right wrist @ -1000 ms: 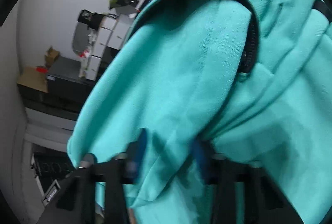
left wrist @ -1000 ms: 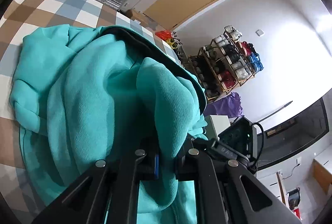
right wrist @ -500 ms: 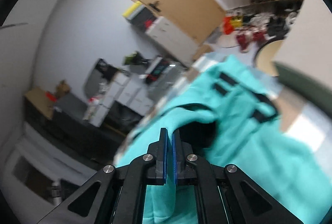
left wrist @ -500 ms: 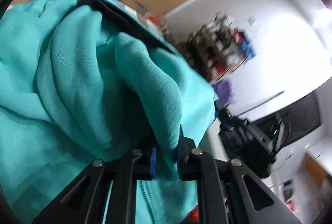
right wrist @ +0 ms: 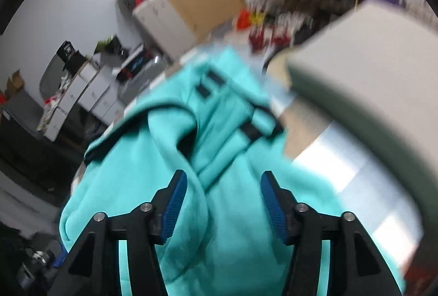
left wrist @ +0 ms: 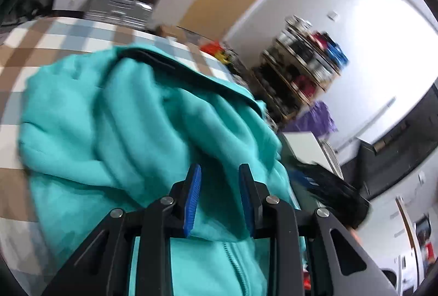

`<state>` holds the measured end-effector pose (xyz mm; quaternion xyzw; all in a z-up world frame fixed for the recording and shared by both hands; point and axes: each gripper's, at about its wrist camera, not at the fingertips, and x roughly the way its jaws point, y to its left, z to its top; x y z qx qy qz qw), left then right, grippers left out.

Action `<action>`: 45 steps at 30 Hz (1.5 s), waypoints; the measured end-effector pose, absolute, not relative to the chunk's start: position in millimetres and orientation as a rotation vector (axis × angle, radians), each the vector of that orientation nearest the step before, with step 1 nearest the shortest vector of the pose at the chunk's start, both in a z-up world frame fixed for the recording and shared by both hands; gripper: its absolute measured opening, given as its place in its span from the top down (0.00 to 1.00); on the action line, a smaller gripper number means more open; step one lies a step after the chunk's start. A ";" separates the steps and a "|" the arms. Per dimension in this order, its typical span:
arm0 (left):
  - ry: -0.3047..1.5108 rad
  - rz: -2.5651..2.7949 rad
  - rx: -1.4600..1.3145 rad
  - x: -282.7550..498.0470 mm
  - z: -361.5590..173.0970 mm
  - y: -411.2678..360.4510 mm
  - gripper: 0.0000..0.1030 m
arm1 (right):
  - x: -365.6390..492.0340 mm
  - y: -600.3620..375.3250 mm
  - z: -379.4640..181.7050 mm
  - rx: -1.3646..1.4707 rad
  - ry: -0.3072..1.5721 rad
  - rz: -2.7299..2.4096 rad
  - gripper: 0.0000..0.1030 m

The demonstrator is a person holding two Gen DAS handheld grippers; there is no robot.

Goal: Fold large clothes
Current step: 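Lift and fold the gripped hoodie fabric inward with both grippers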

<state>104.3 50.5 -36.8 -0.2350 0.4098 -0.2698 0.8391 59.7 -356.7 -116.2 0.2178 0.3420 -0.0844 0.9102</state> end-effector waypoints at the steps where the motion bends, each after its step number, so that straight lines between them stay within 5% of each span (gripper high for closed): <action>1: 0.868 -0.555 -0.516 106.5 -41.6 56.2 0.78 | 55.8 -353.5 -109.5 0.426 0.660 -0.155 0.45; 5: 0.917 -0.490 -0.647 116.7 -58.9 83.5 0.78 | 43.4 -314.6 -92.9 0.383 0.605 0.101 0.21; 12: 0.944 -0.467 -0.670 110.8 -62.7 88.3 0.78 | 53.3 -212.8 -105.0 0.135 0.686 0.332 0.22; 13: 0.934 -0.472 -0.667 108.7 -59.9 85.6 0.78 | 53.0 -198.3 -108.0 0.058 0.666 0.319 0.23; 15: 0.923 -0.479 -0.656 110.8 -57.6 77.3 0.78 | 58.8 -176.4 -118.3 -0.110 0.634 0.273 0.45; 16: 0.927 -0.483 -0.649 111.7 -58.4 83.6 0.78 | 62.7 -171.9 -125.6 -0.172 0.636 0.235 0.82; 17: 0.934 -0.490 -0.635 114.2 -58.5 79.8 0.78 | 69.1 -176.0 -132.4 -0.183 0.676 0.225 0.89; 23: 0.930 -0.552 -0.582 134.4 -34.8 50.2 0.77 | 74.5 -264.2 -115.7 0.293 0.593 0.321 0.91; 26: 1.028 -0.469 -0.479 148.9 -45.7 26.2 0.58 | 76.4 -289.0 -110.8 0.452 0.549 0.357 0.91; 33: 1.177 -0.431 -0.551 174.5 -81.0 6.2 0.59 | 74.3 -284.8 -100.2 0.495 0.522 0.435 0.91; 34: 1.167 -0.438 -0.545 174.9 -80.0 4.4 0.60 | 73.0 -285.0 -98.1 0.498 0.509 0.443 0.91; 36: 1.166 -0.459 -0.546 177.7 -80.8 1.9 0.89 | 78.1 -283.2 -95.1 0.502 0.500 0.454 0.91; 45: 0.976 -0.556 -0.789 143.6 -67.6 66.2 0.95 | 79.6 -296.5 -101.7 0.597 0.510 0.507 0.91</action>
